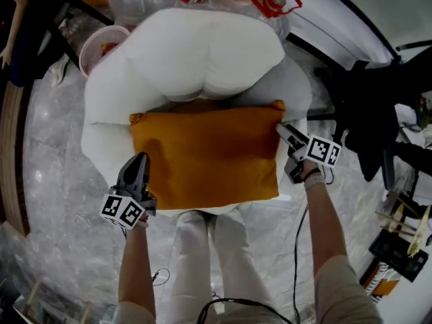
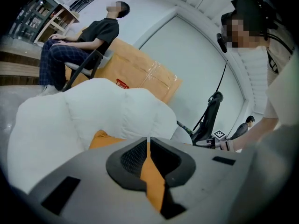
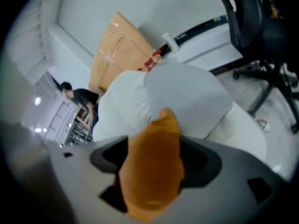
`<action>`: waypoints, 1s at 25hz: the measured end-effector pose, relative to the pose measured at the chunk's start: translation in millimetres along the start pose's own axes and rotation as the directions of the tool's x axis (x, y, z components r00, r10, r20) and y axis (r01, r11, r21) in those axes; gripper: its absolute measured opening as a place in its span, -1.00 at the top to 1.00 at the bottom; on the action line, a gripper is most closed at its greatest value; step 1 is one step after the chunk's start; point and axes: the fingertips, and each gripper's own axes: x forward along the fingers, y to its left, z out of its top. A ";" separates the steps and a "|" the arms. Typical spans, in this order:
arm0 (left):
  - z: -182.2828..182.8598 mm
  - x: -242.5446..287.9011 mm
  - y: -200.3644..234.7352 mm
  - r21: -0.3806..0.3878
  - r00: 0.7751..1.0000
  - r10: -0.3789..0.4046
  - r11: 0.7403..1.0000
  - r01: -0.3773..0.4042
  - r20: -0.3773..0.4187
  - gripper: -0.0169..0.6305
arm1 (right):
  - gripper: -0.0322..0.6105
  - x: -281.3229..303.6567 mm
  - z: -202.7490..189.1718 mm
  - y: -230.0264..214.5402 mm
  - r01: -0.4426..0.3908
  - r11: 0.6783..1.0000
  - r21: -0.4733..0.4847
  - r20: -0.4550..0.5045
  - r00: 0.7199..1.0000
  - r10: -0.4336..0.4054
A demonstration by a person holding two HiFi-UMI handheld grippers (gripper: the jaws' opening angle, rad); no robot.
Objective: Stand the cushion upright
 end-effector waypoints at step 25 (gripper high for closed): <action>-21.1 30.3 83.5 -0.078 0.996 0.062 0.995 -0.068 -0.071 0.37 | 0.06 53.7 9.3 -18.1 0.064 0.996 0.059 -0.151 0.987 -0.055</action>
